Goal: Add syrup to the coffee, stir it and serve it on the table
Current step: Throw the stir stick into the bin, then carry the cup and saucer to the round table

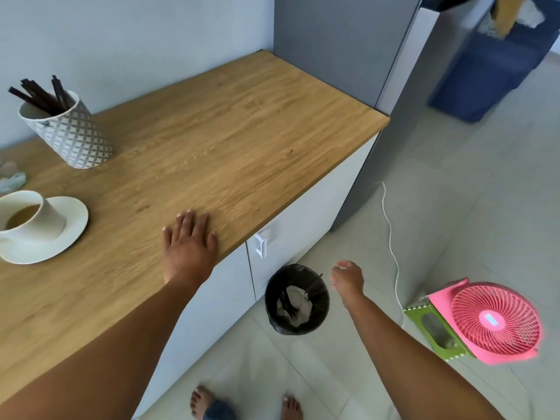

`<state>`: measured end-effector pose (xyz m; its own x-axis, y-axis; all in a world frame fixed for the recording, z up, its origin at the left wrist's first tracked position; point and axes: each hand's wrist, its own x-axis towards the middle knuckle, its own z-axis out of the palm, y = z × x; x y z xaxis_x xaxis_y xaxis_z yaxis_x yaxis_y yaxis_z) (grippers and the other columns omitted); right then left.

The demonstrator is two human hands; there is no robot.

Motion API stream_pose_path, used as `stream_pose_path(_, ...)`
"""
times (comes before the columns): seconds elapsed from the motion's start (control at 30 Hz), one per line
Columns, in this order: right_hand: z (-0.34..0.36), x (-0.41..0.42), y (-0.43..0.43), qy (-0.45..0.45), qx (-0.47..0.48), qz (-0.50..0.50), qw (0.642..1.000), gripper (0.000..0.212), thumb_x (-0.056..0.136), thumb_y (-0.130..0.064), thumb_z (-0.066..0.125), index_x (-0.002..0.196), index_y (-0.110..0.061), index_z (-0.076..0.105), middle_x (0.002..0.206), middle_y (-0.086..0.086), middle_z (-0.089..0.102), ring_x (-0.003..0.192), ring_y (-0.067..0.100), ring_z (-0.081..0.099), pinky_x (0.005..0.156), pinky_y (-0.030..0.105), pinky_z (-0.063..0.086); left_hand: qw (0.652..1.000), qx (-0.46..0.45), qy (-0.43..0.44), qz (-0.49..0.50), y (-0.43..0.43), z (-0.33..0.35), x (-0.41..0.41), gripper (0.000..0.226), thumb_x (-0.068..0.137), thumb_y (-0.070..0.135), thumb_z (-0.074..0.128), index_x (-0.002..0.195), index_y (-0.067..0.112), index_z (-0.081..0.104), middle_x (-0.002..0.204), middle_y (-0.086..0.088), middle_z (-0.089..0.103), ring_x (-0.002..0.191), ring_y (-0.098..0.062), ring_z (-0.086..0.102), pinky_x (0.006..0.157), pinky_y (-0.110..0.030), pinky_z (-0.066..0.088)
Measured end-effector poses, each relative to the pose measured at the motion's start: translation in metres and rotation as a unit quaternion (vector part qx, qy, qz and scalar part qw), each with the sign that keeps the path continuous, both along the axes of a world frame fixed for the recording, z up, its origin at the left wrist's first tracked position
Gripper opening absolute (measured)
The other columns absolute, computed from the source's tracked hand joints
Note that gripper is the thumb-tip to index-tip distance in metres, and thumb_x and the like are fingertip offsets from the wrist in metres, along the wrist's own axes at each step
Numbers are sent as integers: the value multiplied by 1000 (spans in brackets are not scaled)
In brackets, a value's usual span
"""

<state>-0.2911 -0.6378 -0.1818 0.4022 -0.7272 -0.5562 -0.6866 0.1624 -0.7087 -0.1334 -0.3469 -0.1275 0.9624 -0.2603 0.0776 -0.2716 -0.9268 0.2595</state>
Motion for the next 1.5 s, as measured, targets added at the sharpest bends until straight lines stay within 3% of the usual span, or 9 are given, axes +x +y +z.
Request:
stream_pose_path(0.1,-5,4,-1,10,-6,16,1000,37,88,-7,50,124,-9,57,119,15,66,96,31,68,88,45,57,1000,5,-2,0,-1,1,0,55,101,47,25,152,27,33,164,-4,26,154,-22,11,125,-48,4)
stream_pose_path(0.37,45,19,36,-86,-5,50,995,28,89,-11,47,107,-19,67,113,5,68,104,24,66,93,47,55,1000,15,1,-8,0,3,-1,58,101,50,21,153,26,30,164,-5,25,154,-23,10,125,-49,5)
stream_pose_path(0.67,125,67,124,-225,-37,177,957,26,92,-13,50,95,-31,70,94,-7,71,84,12,67,75,31,56,991,42,83,-91,19,18,5,59,100,52,29,155,31,23,167,-2,16,154,-21,6,125,-45,5)
stream_pose_path(0.83,143,116,181,-234,-40,275,932,27,92,-13,52,91,-34,68,87,-5,72,77,18,68,59,27,52,986,31,92,-134,65,34,4,55,96,44,46,150,34,37,161,4,31,149,-19,25,123,-41,18)
stream_pose_path(0.93,144,147,219,-228,-45,326,916,23,91,-14,55,91,-31,70,86,-5,72,78,17,69,62,28,52,987,-42,93,-127,103,41,3,44,96,34,50,140,30,54,151,4,49,140,-17,41,116,-33,31)
stream_pose_path(1.1,138,191,279,-228,-49,384,893,17,87,-13,59,89,-26,71,82,-1,72,79,20,68,69,32,52,982,-179,57,0,175,52,1,25,92,23,60,111,28,75,112,5,76,101,-16,68,91,-29,50)
stream_pose_path(1.27,128,226,328,-209,-58,439,872,17,88,-14,60,97,-23,71,88,-5,69,84,15,64,77,27,50,910,-345,43,226,249,53,8,14,88,28,69,84,41,65,69,11,68,67,-7,63,62,-24,49)
stream_pose_path(1.37,122,244,348,-174,-47,449,875,20,91,-18,59,108,-17,68,92,2,68,83,18,63,78,33,51,864,-405,26,298,288,52,23,17,87,31,70,101,35,61,75,6,66,73,-11,63,62,-21,45)
stream_pose_path(1.5,117,258,364,-143,-25,433,890,24,93,-19,57,116,-14,63,92,2,68,69,14,63,63,30,51,843,-436,54,311,315,55,51,42,87,26,73,127,29,61,107,2,64,87,-6,63,79,-26,44)
